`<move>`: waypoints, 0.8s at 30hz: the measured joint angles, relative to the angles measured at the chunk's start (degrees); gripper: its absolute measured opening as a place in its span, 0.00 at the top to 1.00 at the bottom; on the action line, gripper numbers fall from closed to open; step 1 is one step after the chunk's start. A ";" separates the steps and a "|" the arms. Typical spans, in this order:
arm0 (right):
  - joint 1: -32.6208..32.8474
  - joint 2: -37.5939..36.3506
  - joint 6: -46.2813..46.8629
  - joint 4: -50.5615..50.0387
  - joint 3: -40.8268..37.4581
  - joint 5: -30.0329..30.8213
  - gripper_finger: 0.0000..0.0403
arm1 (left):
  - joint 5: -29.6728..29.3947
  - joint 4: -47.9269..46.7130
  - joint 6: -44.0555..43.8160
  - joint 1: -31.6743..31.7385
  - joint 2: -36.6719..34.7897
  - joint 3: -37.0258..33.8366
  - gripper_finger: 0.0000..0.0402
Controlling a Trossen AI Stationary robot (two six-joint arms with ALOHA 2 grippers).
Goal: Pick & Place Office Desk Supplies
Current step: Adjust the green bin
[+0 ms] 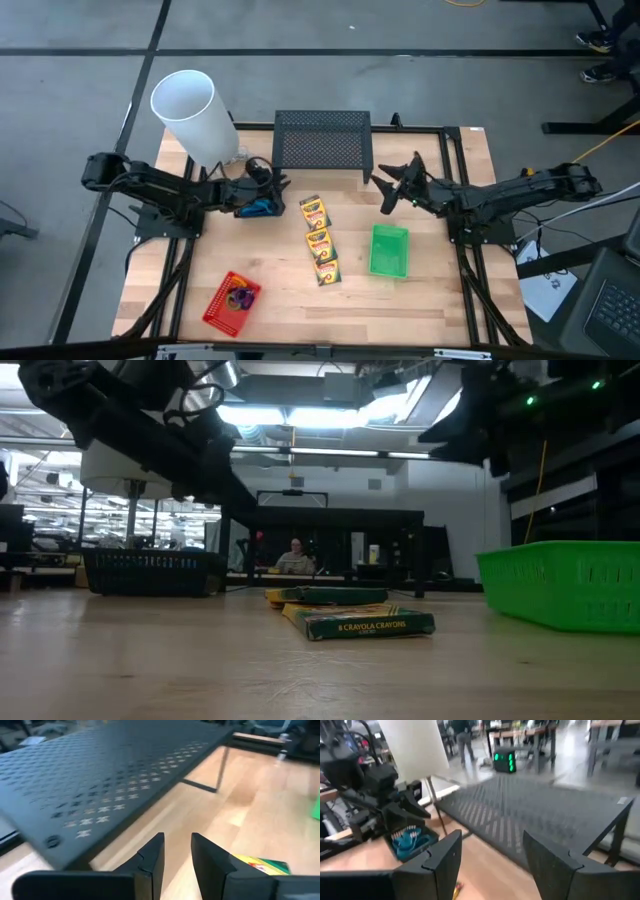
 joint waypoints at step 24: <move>-2.30 28.68 9.00 -10.65 21.65 -33.99 0.61 | 9.53 13.01 4.57 -0.55 1.61 0.00 0.74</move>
